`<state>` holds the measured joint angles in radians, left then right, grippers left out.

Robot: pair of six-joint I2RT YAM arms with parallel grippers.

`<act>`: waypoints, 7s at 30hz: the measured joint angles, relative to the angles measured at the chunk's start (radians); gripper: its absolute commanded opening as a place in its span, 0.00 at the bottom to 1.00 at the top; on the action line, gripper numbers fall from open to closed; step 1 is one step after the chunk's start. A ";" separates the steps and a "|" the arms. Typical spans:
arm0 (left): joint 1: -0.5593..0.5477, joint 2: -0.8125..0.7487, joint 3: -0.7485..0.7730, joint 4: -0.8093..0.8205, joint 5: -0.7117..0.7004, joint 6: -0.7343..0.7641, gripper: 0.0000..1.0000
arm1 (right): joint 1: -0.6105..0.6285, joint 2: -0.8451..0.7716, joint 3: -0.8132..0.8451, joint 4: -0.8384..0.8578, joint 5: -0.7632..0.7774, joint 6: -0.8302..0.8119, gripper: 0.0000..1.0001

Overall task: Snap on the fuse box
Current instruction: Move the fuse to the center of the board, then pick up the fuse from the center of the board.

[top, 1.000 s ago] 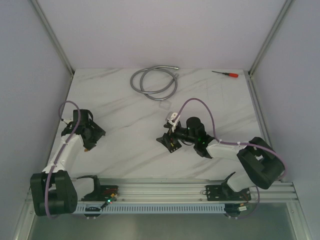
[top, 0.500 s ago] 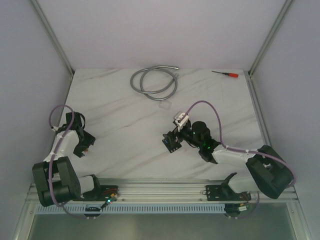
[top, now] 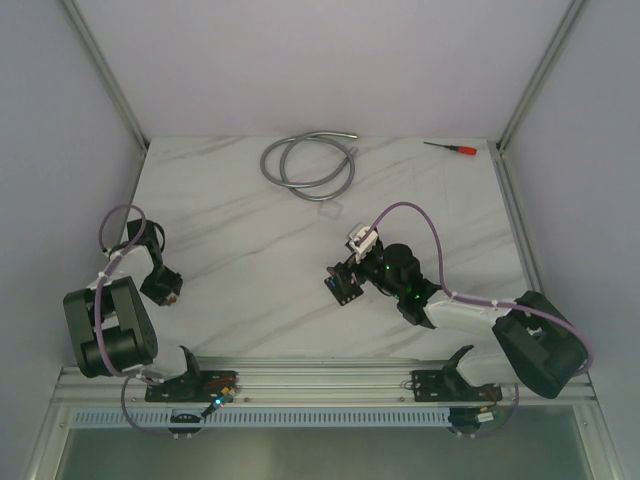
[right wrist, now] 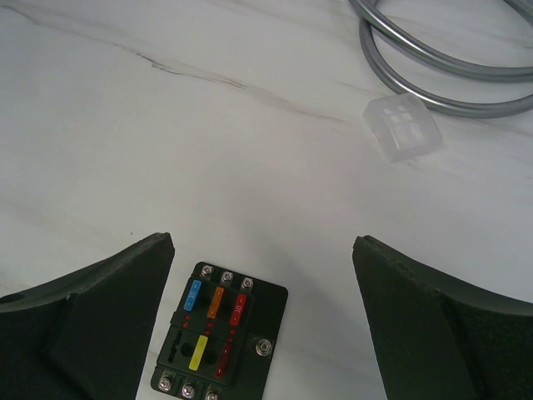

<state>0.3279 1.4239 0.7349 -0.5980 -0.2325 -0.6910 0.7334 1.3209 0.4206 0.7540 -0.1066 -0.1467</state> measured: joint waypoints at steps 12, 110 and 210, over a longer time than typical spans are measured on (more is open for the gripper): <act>0.000 0.035 0.025 0.031 0.059 0.041 0.30 | 0.000 0.000 0.000 0.000 0.000 0.000 0.97; -1.141 0.372 0.398 0.093 0.116 -0.217 0.43 | 0.055 -0.055 0.120 -0.370 0.020 0.124 0.91; -0.658 -0.234 -0.239 0.471 0.364 -0.232 1.00 | 0.215 0.587 0.823 -1.109 0.185 0.265 0.37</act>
<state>-0.3302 1.1900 0.4961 -0.1268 0.1314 -0.9230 0.9482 1.9076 1.2434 -0.3546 0.0780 0.1184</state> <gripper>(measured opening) 0.998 0.403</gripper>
